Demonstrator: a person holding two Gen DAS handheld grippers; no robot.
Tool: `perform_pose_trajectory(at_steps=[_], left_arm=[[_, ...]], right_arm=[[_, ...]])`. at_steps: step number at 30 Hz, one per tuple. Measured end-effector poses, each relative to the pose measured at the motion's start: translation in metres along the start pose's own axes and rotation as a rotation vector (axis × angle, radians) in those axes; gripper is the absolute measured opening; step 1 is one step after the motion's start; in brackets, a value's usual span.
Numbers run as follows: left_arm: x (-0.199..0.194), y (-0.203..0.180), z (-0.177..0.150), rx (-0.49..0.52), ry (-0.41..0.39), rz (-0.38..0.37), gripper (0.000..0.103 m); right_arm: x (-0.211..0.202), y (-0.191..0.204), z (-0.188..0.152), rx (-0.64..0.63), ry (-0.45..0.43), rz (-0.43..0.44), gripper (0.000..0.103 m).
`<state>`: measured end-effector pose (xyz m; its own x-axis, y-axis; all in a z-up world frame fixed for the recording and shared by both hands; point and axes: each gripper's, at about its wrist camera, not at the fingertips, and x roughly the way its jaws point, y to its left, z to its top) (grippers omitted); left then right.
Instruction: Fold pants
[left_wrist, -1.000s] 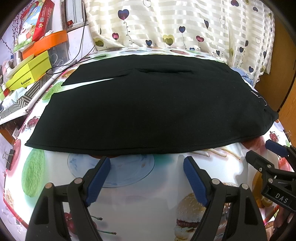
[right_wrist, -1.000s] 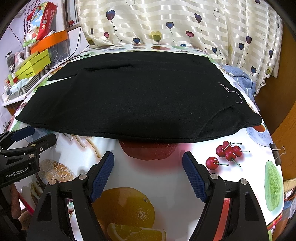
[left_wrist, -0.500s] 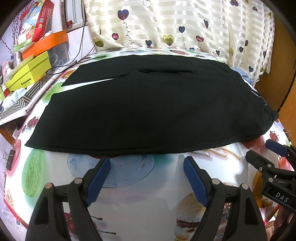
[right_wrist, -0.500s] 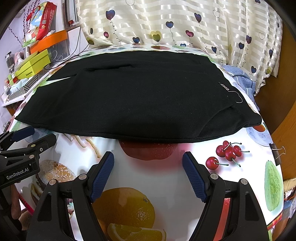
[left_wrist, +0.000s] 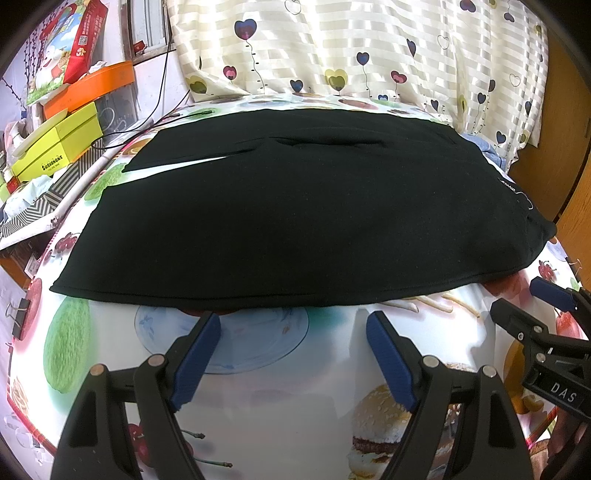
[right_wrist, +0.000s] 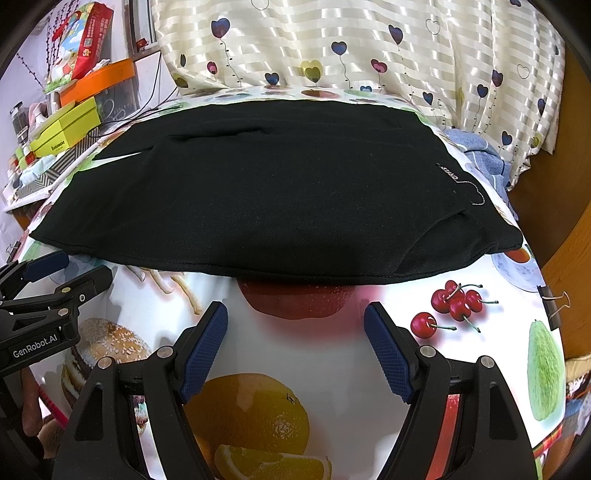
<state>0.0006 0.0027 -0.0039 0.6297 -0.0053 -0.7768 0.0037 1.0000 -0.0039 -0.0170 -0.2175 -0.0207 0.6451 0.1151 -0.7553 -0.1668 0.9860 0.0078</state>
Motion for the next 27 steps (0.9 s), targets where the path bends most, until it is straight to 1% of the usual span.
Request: perform_pose_trajectory(at_steps=[27], left_arm=[[0.0003,-0.0004,-0.0003,0.003,-0.004,0.003,0.083]], right_arm=[[0.0012,0.0007,-0.0026,-0.008,0.006,0.008,0.077]])
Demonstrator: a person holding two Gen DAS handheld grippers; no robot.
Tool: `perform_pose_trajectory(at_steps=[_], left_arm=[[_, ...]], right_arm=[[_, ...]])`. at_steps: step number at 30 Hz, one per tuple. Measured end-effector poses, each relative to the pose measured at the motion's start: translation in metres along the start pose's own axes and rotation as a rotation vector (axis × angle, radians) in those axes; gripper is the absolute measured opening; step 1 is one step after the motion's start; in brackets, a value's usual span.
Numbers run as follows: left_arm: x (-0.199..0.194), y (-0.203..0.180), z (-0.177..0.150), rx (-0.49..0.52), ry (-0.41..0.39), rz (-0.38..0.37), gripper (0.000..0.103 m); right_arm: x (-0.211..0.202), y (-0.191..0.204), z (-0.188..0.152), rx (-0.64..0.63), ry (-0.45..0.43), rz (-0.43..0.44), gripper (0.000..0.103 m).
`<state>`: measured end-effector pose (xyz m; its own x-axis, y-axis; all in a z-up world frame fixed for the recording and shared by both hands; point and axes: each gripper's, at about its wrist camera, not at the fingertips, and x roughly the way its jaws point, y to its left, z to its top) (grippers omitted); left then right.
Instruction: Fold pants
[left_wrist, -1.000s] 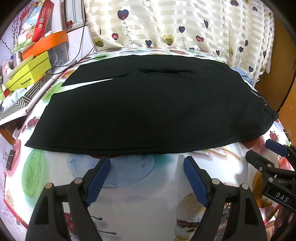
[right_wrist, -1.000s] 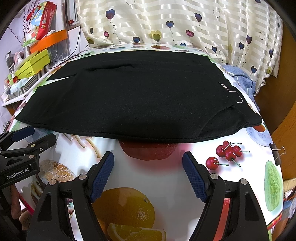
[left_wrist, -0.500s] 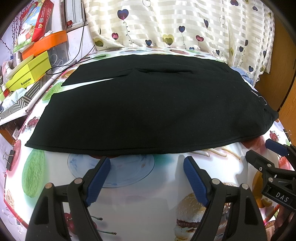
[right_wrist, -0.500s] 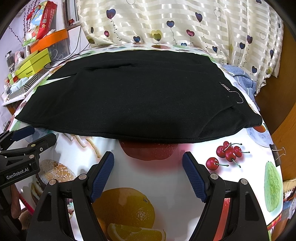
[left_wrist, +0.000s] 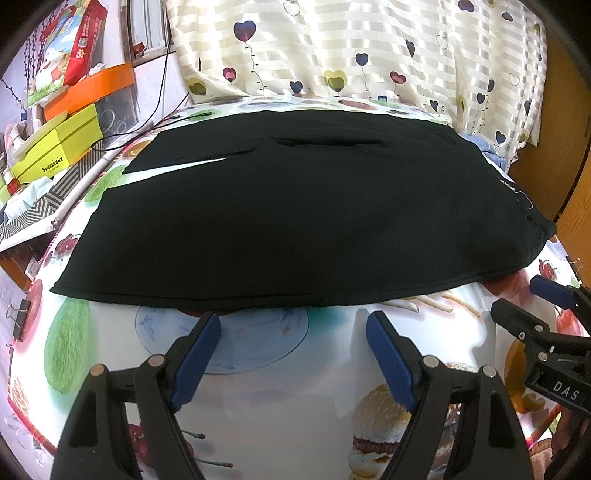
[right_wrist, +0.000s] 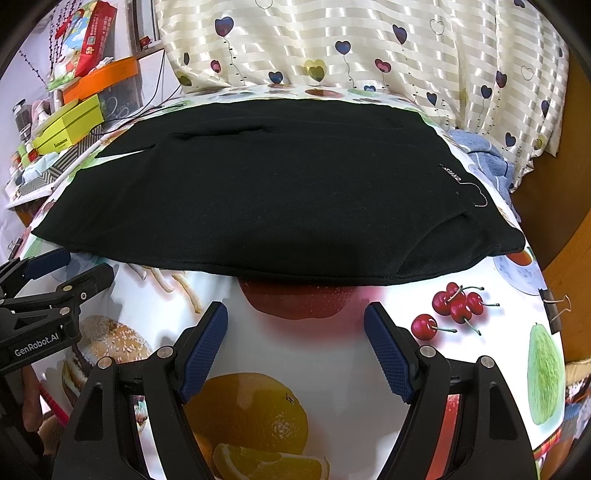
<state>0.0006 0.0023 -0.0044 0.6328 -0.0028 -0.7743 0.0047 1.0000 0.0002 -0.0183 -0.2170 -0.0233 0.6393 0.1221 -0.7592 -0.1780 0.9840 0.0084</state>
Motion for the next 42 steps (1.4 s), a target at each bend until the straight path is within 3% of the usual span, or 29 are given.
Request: perform_pose_trajectory(at_steps=[24,33,42], left_arm=[[-0.011,-0.002,0.006,0.008,0.016,-0.028,0.078],[-0.02,-0.002,0.031,0.04,-0.025,-0.044,0.078],[-0.003,0.002,0.068,0.082,-0.043,-0.044,0.073]], right_arm=[[-0.015,0.002,0.002,-0.024,-0.001,0.039,0.076],[-0.021,0.01,0.027,-0.07,-0.046,0.087,0.076],[-0.012,0.014,0.067,-0.13,-0.082,0.135,0.074]])
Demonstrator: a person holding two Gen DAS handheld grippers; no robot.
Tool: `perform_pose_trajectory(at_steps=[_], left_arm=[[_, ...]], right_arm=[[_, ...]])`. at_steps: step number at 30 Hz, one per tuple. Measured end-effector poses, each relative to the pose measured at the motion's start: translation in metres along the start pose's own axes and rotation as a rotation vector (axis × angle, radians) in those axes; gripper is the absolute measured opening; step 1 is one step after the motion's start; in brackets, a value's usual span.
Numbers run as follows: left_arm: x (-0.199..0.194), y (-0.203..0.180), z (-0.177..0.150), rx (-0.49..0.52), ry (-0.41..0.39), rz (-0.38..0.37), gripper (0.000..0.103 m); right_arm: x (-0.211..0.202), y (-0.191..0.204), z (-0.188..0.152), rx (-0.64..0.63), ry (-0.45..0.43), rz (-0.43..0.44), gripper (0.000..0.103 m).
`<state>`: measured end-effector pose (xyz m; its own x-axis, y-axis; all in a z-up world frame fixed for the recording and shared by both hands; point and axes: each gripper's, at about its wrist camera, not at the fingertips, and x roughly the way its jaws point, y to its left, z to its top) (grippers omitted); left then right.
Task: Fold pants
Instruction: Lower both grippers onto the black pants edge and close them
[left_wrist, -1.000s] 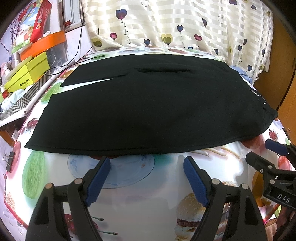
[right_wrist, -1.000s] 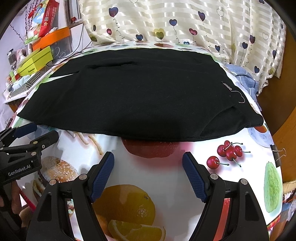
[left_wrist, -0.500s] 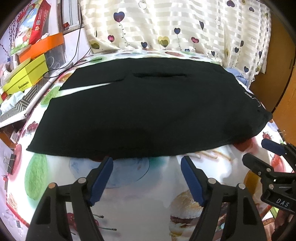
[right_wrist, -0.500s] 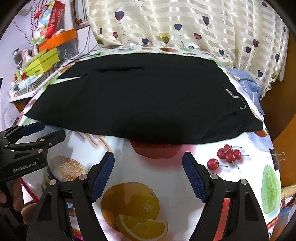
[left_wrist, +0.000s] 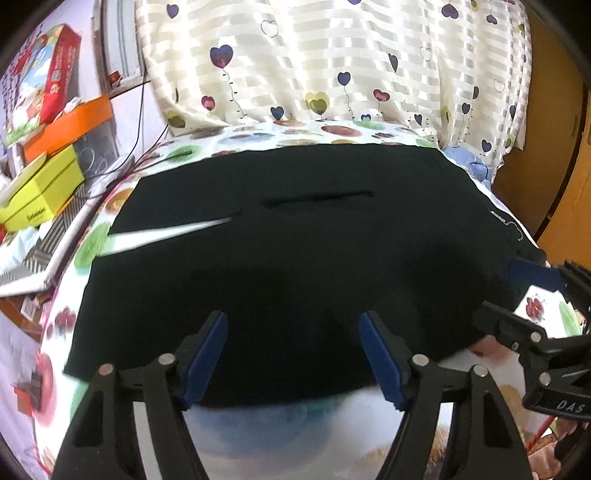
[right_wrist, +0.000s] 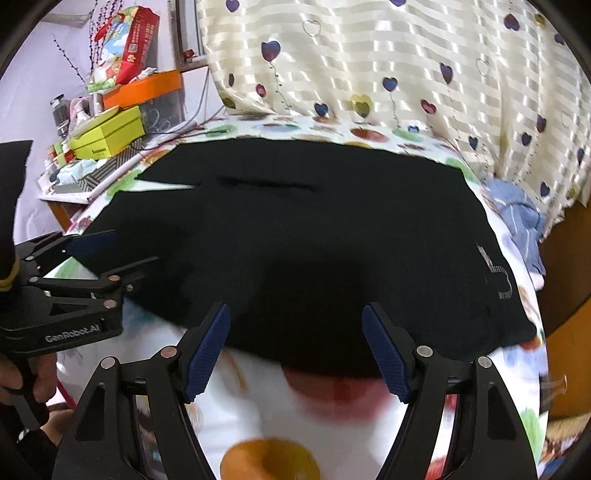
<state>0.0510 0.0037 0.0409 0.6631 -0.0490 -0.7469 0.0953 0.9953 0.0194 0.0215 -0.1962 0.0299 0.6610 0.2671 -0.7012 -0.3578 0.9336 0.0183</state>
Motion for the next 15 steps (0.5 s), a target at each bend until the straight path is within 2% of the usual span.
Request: perform_pose_trajectory(at_steps=[7,15], left_arm=[[0.025,0.017,0.033,0.03,-0.003,0.036,0.072],[0.063,0.042,0.071,0.064,0.027,0.052,0.071]], right_arm=[[0.024,-0.014,0.043,-0.035,-0.021,0.019,0.072],[0.062,-0.036,0.085,-0.079,0.001,0.041,0.071]])
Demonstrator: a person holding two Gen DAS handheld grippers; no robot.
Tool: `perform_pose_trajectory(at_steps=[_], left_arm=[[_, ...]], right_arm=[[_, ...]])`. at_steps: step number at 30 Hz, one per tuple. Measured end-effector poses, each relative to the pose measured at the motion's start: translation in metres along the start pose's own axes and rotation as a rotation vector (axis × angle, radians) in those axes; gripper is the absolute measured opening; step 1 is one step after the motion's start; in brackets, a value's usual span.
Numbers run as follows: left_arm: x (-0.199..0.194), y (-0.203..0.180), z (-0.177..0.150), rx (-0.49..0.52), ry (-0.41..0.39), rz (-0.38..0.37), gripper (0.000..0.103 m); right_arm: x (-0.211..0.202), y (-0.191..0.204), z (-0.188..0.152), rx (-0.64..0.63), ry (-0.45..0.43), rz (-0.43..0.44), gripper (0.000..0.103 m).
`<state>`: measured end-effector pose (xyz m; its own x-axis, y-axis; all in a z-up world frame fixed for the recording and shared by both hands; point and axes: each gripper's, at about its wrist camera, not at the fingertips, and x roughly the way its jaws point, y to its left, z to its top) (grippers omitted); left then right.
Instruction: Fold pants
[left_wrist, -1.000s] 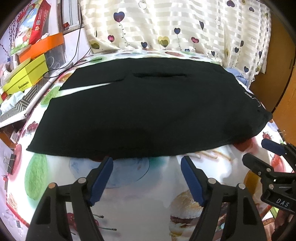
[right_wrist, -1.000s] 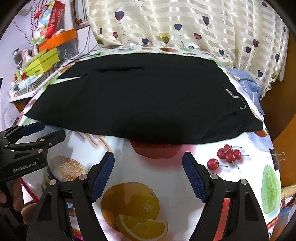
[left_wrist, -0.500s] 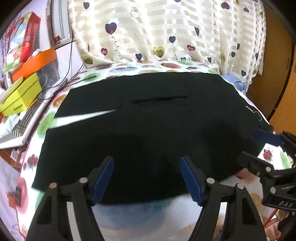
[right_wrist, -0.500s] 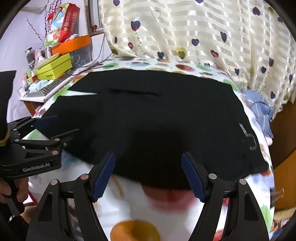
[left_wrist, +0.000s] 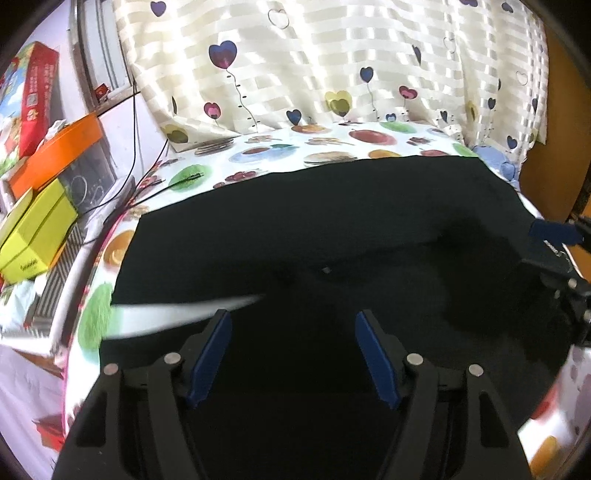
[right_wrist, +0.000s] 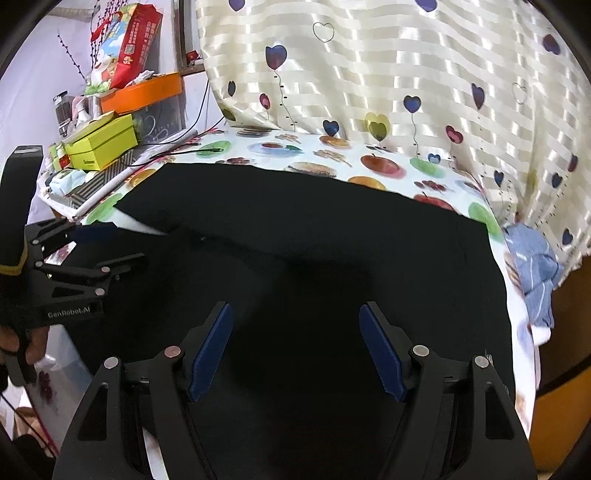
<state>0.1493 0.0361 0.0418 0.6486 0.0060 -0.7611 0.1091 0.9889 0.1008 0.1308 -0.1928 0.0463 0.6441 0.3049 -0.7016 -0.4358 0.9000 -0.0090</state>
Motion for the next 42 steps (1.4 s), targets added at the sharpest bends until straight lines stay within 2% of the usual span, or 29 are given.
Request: perform_pose_trajectory(at_steps=[4,10,15,18,21,31,34,37,40,42], left_arm=[[0.021,0.02,0.024,0.011,0.006,-0.016,0.07],[0.059,0.056,0.068,0.018,-0.008,0.008,0.07],[0.092,0.081,0.095,0.006,0.009,-0.062,0.07],[0.113,0.09,0.105,0.017,0.026,-0.069,0.07],[0.13,0.096,0.116,0.047,0.033,-0.075,0.07],[0.171,0.09,0.132,0.215,0.095,-0.157,0.071],[0.174,0.091,0.134,0.228,0.106,-0.184,0.075],[0.178,0.094,0.134,0.238,0.084,-0.194,0.084],[0.183,0.102,0.134,0.175,0.091,-0.235,0.085],[0.182,0.1,0.133,0.187,0.075,-0.233,0.084]], right_arm=[[0.024,-0.017,0.025,-0.021,0.015,0.023,0.071],[0.066,-0.056,0.069,0.007,0.025,0.097,0.072],[0.099,-0.083,0.094,0.022,0.05,0.129,0.072],[0.12,-0.096,0.106,0.003,0.07,0.116,0.072],[0.139,-0.11,0.116,0.003,0.093,0.149,0.072],[0.193,-0.126,0.136,-0.085,0.182,0.186,0.072],[0.203,-0.127,0.135,-0.108,0.214,0.212,0.072],[0.207,-0.121,0.129,-0.179,0.209,0.193,0.073],[0.207,-0.122,0.127,-0.182,0.198,0.193,0.072],[0.206,-0.122,0.127,-0.183,0.196,0.196,0.066]])
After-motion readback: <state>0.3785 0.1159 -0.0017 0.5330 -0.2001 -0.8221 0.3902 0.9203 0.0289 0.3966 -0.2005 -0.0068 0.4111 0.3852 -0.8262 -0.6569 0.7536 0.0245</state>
